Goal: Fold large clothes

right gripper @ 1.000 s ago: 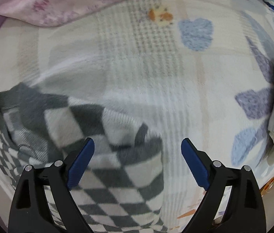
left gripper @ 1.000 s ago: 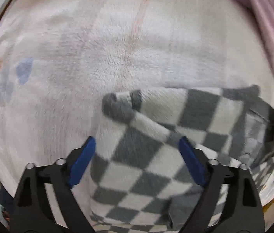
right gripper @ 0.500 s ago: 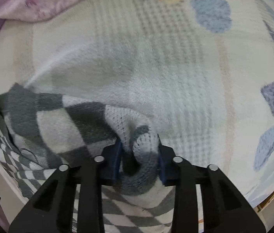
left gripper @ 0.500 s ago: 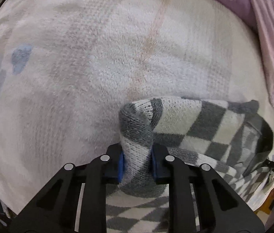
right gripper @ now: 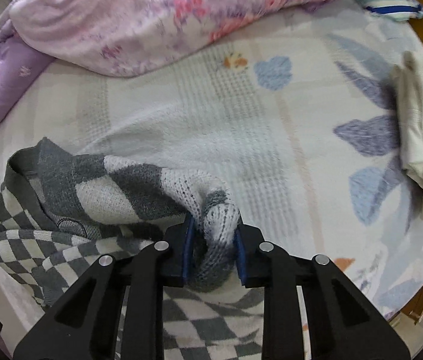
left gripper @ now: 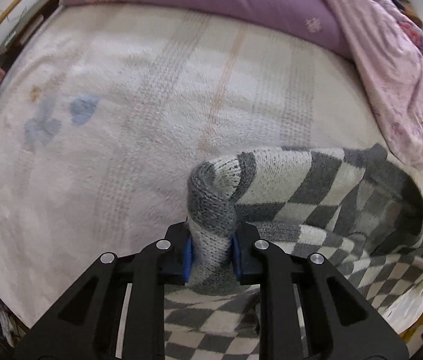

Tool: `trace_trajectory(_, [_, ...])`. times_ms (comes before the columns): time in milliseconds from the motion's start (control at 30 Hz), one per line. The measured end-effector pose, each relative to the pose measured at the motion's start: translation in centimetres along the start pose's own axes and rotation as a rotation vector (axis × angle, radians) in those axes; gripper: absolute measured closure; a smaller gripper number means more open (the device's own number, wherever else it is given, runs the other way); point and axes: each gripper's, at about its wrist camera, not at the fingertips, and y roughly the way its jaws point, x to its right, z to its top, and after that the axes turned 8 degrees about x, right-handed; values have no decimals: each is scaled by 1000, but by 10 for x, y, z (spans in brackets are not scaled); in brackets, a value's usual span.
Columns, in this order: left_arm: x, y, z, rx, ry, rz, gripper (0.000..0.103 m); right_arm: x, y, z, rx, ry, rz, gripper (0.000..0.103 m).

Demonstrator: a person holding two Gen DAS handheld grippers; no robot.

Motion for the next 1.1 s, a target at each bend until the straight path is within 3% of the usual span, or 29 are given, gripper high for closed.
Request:
trace_trajectory(233, [6,-52,-30,65,91,-27,84,-19,-52,-57,110,36,-34,82])
trace_trajectory(367, [-5,-80,-51,91,126,-60,86,-19,-87,-86,156,58,-45,82])
trace_trajectory(567, [-23,-119,-89,141,168,-49,87,-11,-130,-142,221,95,-61,82])
trace_trajectory(800, [-53,-160,-170,164,144,-15,87,5,-162,-219,242,36,-26,82])
trace_trajectory(1000, [-81,-162,-255,126,67,-19,88,26,-163,-294,241,10,-15,82])
trace_trajectory(1100, [-93,-151,-305,100,49,-38,87,38,-143,-348,210,-15,-44,80])
